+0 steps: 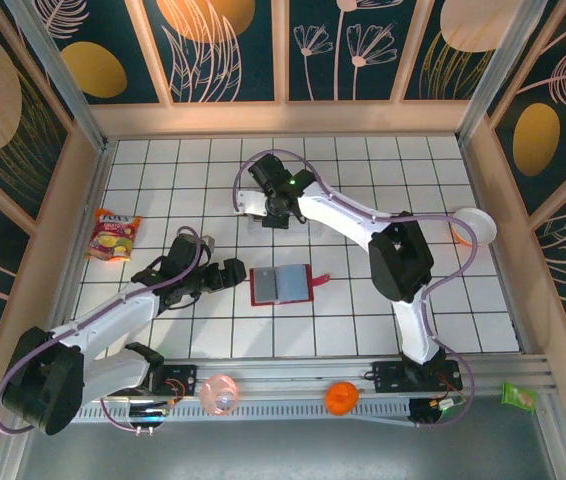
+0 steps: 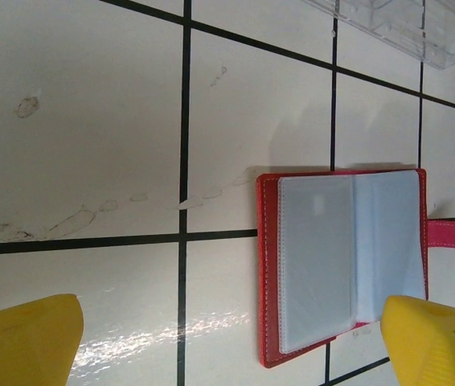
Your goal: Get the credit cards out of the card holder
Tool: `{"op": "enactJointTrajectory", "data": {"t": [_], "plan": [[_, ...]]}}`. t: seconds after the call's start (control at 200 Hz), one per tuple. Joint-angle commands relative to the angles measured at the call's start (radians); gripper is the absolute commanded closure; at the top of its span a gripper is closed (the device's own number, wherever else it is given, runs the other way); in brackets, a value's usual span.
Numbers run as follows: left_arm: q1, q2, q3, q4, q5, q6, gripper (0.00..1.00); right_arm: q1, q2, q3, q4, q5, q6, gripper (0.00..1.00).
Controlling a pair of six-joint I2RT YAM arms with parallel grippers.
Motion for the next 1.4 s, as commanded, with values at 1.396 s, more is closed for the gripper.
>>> {"op": "enactJointTrajectory", "data": {"t": [1.396], "plan": [[0.015, 0.042, 0.004, 0.012, 0.005, 0.006, 0.04, -0.031, 0.019, -0.069, 0.286, 0.025, 0.016, 0.72]]}}
